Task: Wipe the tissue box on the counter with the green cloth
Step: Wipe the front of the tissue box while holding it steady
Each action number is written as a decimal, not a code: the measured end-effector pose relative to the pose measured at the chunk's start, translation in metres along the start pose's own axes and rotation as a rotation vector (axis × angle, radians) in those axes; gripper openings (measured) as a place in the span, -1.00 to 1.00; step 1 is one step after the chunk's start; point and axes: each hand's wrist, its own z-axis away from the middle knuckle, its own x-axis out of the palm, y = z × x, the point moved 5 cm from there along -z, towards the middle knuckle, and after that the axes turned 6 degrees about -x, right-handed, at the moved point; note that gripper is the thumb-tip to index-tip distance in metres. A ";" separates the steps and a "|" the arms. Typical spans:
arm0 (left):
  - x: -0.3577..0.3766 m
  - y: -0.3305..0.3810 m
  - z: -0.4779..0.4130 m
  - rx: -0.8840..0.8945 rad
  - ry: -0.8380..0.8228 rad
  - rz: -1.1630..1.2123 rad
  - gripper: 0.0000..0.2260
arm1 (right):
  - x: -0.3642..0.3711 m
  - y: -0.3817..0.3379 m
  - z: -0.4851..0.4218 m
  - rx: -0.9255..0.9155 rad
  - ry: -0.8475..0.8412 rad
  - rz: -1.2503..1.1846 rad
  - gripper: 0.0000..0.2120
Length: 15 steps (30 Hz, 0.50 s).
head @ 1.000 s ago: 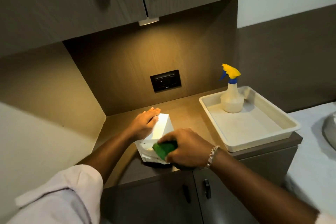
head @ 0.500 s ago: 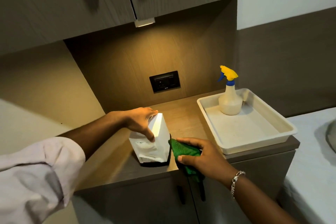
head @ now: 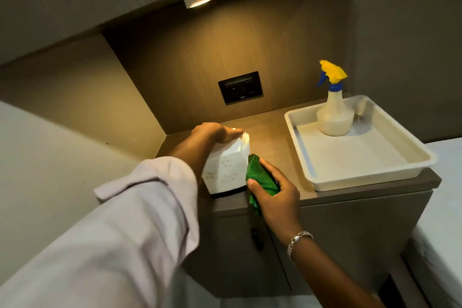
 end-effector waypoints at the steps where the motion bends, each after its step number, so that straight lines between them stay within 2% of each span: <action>1: 0.001 0.003 0.001 -0.012 -0.049 0.003 -0.17 | 0.004 0.000 0.000 -0.021 0.023 -0.003 -0.52; 7: -0.004 0.008 0.020 -0.001 -0.123 -0.047 -0.22 | 0.023 -0.004 -0.002 -0.130 0.091 0.086 -0.52; 10: -0.003 0.000 0.009 0.089 -0.104 -0.109 -0.24 | 0.029 -0.002 -0.002 -0.156 0.115 0.125 -0.52; 12: -0.004 -0.002 -0.010 0.339 0.028 -0.308 -0.29 | 0.033 0.000 -0.002 -0.166 0.136 0.159 -0.52; 15: 0.005 -0.006 -0.027 0.843 0.181 -0.494 -0.40 | 0.042 0.000 0.000 -0.165 0.212 0.211 -0.53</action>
